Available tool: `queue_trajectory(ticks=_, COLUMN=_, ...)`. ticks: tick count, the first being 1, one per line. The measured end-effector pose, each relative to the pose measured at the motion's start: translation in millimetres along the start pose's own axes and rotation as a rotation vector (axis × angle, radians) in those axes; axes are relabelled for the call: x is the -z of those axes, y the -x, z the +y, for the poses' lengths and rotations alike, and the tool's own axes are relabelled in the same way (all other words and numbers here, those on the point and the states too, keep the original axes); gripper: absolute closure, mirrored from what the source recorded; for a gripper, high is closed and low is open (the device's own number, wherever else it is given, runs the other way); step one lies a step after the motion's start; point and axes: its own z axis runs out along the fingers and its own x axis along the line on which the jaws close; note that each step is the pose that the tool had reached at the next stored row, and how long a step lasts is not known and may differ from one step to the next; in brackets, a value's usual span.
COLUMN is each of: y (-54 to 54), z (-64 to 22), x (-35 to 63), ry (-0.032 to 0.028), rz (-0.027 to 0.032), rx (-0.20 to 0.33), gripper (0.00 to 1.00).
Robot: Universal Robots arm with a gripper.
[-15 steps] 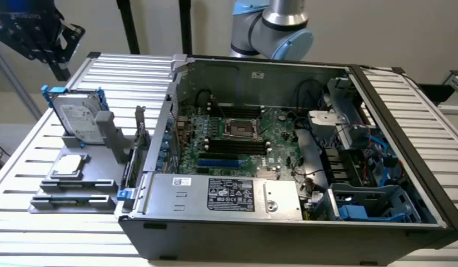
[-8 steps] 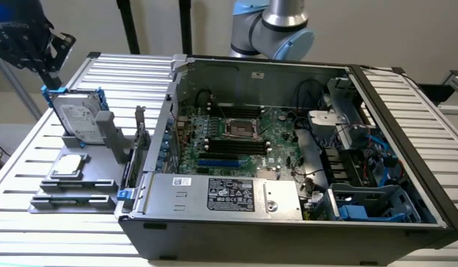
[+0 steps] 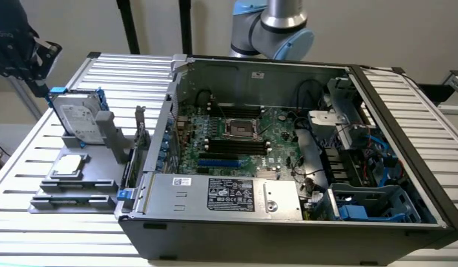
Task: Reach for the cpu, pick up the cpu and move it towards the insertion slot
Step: 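Pick up the cpu and move it towards the insertion slot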
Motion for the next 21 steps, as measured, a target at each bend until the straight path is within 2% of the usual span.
queue_trajectory(ticks=8, y=-20.4, z=-4.0, x=-7.0, ry=0.0, rz=0.0017, rx=0.002, gripper=0.89)
queue_trajectory(ticks=14, y=-21.1, z=-4.0, x=-6.9, ry=-0.0001, rz=0.0018, rx=0.003, gripper=0.88)
queue_trajectory(ticks=16, y=-21.0, z=-4.0, x=-7.0, ry=-0.0001, rz=0.0018, rx=0.003, gripper=0.76)
queue_trajectory(ticks=17, y=-21.1, z=-4.0, x=-7.0, ry=0.0, rz=0.0018, rx=0.003, gripper=0.76)
queue_trajectory(ticks=18, y=-21.1, z=-4.0, x=-7.0, ry=0.0, rz=0.0017, rx=0.003, gripper=0.7)
queue_trajectory(ticks=19, y=-21.0, z=-4.0, x=-7.3, ry=0.0, rz=0.0018, rx=0.003, gripper=0.7)
queue_trajectory(ticks=20, y=-21.0, z=-4.1, x=-7.8, ry=0.0, rz=0.0018, rx=0.003, gripper=0.58)
queue_trajectory(ticks=21, y=-21.0, z=-4.1, x=-8.7, ry=-0.0001, rz=0.0018, rx=0.003, gripper=0.58)
